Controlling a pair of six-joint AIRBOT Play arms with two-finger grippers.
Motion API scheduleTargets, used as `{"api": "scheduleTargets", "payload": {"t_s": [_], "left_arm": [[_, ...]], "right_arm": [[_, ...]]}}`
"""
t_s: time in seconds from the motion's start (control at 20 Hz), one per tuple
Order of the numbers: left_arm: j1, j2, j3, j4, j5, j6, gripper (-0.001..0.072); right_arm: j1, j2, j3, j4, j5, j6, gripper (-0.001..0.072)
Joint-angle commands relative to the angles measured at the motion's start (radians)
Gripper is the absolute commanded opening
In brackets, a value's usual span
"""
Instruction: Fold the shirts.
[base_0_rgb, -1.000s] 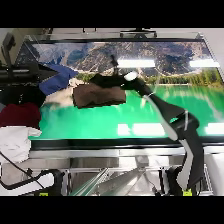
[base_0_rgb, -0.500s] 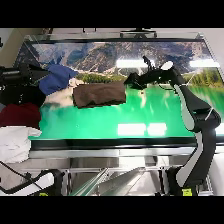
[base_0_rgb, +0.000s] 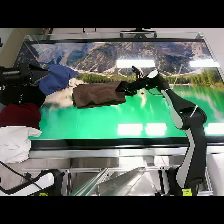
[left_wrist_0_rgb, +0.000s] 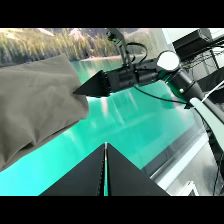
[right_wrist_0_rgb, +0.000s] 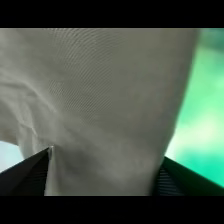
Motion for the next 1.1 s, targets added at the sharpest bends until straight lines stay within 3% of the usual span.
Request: {"api": "scheduleTargets", "payload": {"t_s": [0.0, 0.05, 0.1, 0.3, 0.55, 0.8, 1.05], "left_arm": [[0.001, 0.001, 0.0, 0.001, 0.0, 0.002, 0.0017], [0.001, 0.001, 0.0, 0.001, 0.0, 0.002, 0.0017], [0.001, 0.001, 0.0, 0.001, 0.0, 0.002, 0.0017], [0.001, 0.001, 0.0, 0.001, 0.0, 0.002, 0.0017], [0.001, 0.001, 0.0, 0.001, -0.013, 0.002, 0.0017], [0.001, 0.001, -0.001, 0.0, -0.015, 0.002, 0.0017], [0.001, 0.001, -0.001, 0.0, -0.014, 0.002, 0.0017]], "right_arm": [[0.037, -0.01, 0.006, 0.06, -0.042, -0.029, 0.0172], [0.037, -0.007, 0.008, 0.069, -0.042, -0.029, 0.0038], [0.036, 0.003, 0.008, 0.071, -0.042, -0.029, 0.0017], [-0.019, 0.127, 0.008, 0.024, -0.043, 0.015, 0.0016], [-0.32, 0.393, 0.008, -0.352, 0.031, 0.25, 0.0016], [-0.77, 0.491, 0.001, -0.381, 0.129, 0.342, 0.0016], [-1.065, 0.499, -0.183, -0.488, 0.119, 0.345, 0.0016]]}}
